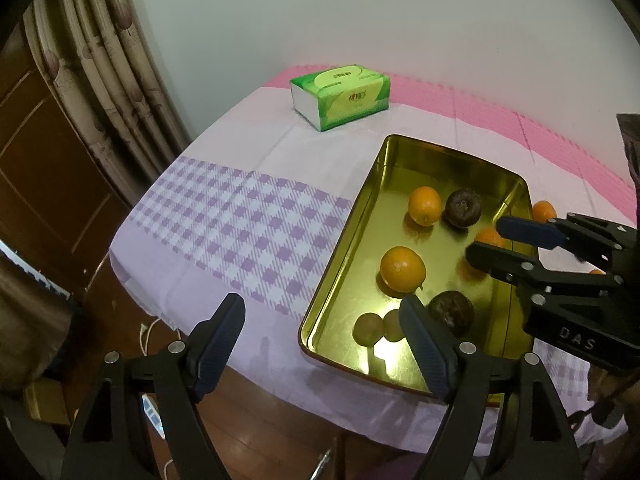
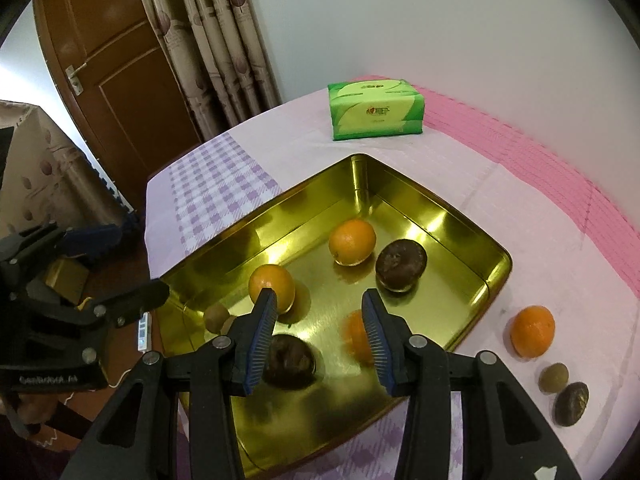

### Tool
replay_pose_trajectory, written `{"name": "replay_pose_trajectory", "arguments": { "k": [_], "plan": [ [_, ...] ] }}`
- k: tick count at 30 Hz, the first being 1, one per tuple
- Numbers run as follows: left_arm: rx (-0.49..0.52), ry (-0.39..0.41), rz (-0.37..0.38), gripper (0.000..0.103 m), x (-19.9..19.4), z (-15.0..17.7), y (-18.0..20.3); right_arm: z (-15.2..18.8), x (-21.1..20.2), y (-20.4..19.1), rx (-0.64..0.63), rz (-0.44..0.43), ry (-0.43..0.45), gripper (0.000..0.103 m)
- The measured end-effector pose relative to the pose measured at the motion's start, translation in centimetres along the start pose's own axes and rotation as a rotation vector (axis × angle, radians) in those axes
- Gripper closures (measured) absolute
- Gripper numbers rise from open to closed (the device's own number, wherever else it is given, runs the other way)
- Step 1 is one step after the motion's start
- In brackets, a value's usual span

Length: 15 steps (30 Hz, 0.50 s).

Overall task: Organize fruits
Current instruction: 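Withdraw both grippers from the tin toward the fruits left on the cloth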

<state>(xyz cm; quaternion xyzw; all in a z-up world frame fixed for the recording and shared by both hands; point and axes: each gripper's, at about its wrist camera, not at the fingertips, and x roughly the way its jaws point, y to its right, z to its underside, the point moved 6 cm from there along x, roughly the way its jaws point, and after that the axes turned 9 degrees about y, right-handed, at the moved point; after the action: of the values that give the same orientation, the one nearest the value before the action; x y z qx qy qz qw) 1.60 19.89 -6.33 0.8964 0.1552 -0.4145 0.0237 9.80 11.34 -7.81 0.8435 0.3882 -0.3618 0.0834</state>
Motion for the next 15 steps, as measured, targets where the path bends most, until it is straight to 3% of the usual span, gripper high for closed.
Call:
{"name": "replay_pose_trajectory", "arguments": {
  "k": [15],
  "plan": [
    [0.015,-0.013,-0.011,0.022,0.3,0.1,0.1,-0.6,-0.6,0.6,0.049,0.001,0.038,0.061]
  ]
}}
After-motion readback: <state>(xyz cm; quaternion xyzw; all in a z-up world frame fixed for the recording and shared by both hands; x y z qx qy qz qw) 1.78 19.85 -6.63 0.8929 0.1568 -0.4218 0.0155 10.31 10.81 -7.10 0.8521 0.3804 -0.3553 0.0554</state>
